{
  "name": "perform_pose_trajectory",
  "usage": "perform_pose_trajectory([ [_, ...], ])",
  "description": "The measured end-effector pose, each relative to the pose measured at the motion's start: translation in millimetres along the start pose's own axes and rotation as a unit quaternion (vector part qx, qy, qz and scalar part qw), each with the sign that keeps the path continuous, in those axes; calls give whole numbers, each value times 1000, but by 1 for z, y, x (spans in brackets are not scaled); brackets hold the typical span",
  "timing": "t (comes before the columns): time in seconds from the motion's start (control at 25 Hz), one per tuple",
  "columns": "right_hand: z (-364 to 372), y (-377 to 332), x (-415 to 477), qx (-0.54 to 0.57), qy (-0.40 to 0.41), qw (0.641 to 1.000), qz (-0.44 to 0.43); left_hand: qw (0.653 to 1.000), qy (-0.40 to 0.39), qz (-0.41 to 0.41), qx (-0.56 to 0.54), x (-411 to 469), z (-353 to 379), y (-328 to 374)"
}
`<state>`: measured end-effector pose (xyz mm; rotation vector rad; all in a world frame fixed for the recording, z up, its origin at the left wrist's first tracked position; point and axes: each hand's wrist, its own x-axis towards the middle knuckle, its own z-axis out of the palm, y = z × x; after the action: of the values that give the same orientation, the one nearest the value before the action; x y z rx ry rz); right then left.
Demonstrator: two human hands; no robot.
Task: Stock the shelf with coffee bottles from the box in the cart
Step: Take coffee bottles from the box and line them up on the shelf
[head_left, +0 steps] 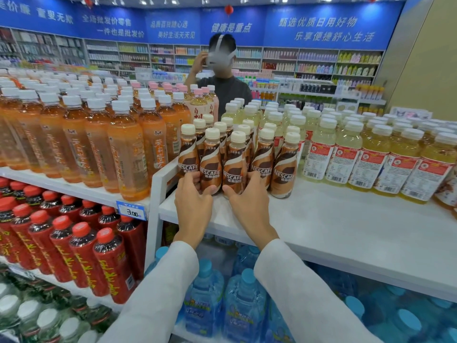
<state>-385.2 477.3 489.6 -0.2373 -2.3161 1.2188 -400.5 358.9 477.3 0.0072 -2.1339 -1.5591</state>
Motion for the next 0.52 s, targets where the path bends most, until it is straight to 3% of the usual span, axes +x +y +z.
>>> perform_pose_trajectory([
  [0.52,1,-1,1,-13,-9,1000,-1,1000,10,14,6,4,4,-8],
])
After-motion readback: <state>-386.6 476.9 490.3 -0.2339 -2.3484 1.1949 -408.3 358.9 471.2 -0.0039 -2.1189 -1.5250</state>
